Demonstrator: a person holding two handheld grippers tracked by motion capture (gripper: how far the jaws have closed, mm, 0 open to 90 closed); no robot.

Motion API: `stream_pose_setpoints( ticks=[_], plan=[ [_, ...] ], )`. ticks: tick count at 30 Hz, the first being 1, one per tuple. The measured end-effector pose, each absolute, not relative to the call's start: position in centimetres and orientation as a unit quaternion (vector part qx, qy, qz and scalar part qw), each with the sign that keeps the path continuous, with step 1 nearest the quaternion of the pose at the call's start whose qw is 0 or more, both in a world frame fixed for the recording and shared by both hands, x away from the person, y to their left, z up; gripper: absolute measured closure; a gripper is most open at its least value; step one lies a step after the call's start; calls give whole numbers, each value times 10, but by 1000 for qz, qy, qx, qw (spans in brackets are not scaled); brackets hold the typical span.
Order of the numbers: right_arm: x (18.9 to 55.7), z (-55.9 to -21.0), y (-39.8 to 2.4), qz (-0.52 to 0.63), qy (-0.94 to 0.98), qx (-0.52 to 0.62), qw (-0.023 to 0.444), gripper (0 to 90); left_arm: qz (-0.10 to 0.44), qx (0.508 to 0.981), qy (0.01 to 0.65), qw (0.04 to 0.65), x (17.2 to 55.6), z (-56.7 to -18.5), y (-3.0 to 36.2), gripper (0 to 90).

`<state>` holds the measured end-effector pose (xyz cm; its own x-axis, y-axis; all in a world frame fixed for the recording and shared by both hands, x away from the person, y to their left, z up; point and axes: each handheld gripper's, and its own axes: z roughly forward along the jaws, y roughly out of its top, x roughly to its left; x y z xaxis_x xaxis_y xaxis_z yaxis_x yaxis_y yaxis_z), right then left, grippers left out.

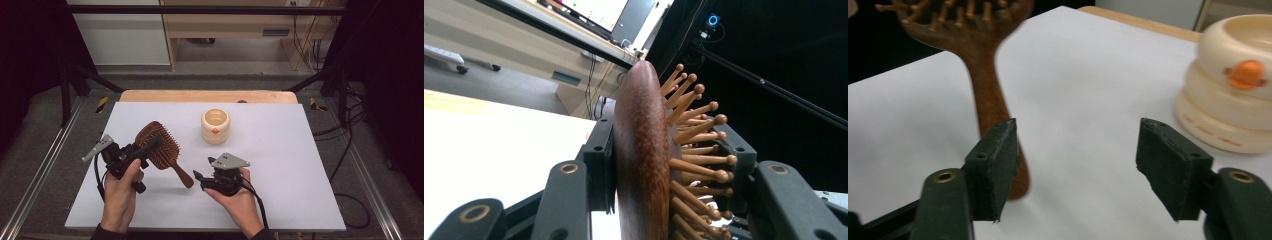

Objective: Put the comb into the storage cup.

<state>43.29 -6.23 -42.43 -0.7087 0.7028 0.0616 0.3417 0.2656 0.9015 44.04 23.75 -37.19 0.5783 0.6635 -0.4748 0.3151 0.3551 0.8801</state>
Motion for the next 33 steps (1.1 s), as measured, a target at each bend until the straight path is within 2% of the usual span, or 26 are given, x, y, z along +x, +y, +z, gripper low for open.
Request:
stream_pose_setpoints(
  ticks=[1,2,3,5,6,7,10,18,33],
  plan=[
    [433,-424,-62,504,775,337,179,316,125,554,442,695,440,-372,237,522],
    [435,-425,-73,503,770,341,192,256,135,556,440,692,440,-370,238,522],
    [435,-425,-73,503,770,341,192,256,135,556,440,692,440,-370,238,522],
    [436,-426,-90,497,778,331,197,154,143,556,436,693,439,-369,239,522],
    [436,-426,-90,497,778,331,197,154,143,556,436,693,439,-369,239,522],
    [436,-426,-97,493,781,331,195,116,148,558,434,692,439,-369,239,522],
    [431,-427,-128,490,776,334,214,67,160,561,435,686,438,-371,238,522],
    [433,-427,-173,512,742,362,236,85,158,564,426,690,437,-370,227,522],
    [428,-434,-190,510,720,391,264,84,155,571,421,688,452,-356,219,522]
  ],
)
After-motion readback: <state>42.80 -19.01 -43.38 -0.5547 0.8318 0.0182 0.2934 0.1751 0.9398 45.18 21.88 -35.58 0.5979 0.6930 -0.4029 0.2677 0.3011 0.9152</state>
